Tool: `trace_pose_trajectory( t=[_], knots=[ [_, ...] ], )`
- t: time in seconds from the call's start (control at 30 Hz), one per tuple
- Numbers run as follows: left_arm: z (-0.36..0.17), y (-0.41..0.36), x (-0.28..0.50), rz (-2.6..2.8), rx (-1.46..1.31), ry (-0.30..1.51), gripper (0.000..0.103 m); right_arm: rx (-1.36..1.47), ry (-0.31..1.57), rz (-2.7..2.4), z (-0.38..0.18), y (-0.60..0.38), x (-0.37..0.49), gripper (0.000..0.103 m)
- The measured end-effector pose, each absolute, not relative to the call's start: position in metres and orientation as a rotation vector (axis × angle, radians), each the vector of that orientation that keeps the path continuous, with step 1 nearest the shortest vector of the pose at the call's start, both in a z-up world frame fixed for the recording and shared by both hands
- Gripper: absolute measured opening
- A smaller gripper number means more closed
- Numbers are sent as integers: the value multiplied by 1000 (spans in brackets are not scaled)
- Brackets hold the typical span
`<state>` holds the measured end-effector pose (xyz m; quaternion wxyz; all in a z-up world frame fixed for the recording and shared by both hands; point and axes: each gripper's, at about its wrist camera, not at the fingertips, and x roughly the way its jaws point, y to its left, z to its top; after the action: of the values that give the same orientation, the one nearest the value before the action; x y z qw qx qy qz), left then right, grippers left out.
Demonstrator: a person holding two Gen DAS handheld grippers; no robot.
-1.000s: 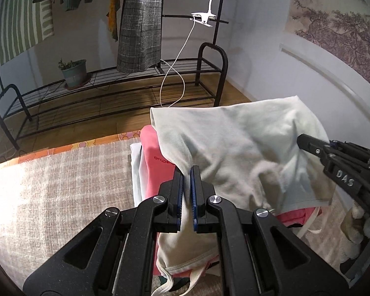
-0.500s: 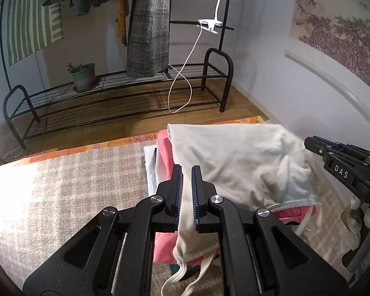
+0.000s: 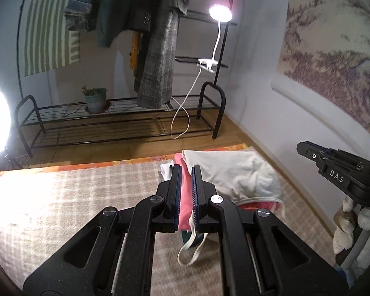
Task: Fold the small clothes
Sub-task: 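Open both tools and pull them back from the stack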
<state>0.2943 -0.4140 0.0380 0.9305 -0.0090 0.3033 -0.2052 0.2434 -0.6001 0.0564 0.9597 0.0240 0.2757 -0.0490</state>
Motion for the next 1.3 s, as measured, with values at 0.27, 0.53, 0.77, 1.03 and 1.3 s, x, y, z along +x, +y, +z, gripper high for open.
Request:
trace_pose_trajectory(
  t=[0.27, 0.53, 0.77, 1.03, 1.3],
  knots=[
    [70, -350, 227, -429, -35, 572, 6, 13, 509, -58, 84, -553, 182, 10],
    [86, -305, 147, -458, -31, 518, 37, 68, 467, 3, 91, -518, 116, 19],
    [89, -286, 87, -471, 0, 492, 63, 71, 448, -19, 82, -499, 60, 36],
    [85, -275, 35, -482, 29, 469, 81, 67, 431, -42, 74, -484, 10, 59],
    [76, -264, -7, -442, 54, 429, 96, 43, 395, -67, 66, -469, -24, 79]
  ],
)
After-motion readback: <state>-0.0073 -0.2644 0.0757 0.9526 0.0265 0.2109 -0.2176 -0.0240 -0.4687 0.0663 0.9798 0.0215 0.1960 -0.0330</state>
